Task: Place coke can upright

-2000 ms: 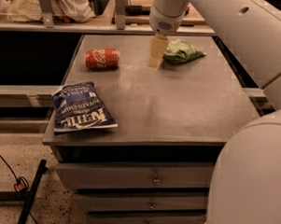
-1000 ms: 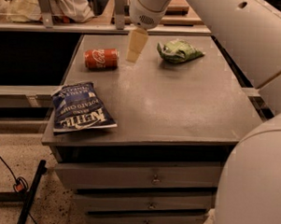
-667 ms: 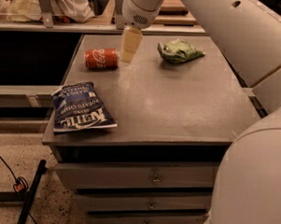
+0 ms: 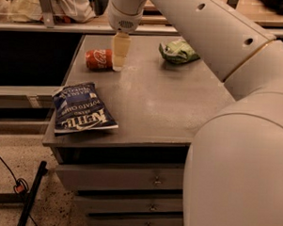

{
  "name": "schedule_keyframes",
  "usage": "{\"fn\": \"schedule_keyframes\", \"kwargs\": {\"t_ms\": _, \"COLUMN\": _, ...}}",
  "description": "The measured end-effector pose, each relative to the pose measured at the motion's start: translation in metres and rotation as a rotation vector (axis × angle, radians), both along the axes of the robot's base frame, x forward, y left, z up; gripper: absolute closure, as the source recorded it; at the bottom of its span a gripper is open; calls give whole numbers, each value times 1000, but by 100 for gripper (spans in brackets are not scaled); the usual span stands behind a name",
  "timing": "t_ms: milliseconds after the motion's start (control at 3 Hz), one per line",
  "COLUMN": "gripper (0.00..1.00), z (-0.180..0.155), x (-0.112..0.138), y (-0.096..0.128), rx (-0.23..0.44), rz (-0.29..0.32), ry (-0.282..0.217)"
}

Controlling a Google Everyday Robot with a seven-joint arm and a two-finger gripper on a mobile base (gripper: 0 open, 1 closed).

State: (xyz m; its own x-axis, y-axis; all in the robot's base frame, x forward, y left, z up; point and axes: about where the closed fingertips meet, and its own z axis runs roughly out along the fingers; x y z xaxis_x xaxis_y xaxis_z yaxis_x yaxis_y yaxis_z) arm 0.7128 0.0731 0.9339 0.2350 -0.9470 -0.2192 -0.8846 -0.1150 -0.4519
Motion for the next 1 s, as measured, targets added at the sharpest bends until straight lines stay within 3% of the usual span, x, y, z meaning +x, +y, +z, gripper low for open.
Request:
{"fn": "schedule_keyframes", "kwargs": {"t_ms": 333, "gripper": 0, "z": -14, "x": 13, "y": 8, "rx": -31, "rz": 13, "ry": 13}}
{"fn": "schedule_keyframes", "kwargs": {"t_ms": 1000, "gripper": 0, "z": -48, "x": 54, "y": 31, "rx": -97, "rz": -56, "ry": -13}}
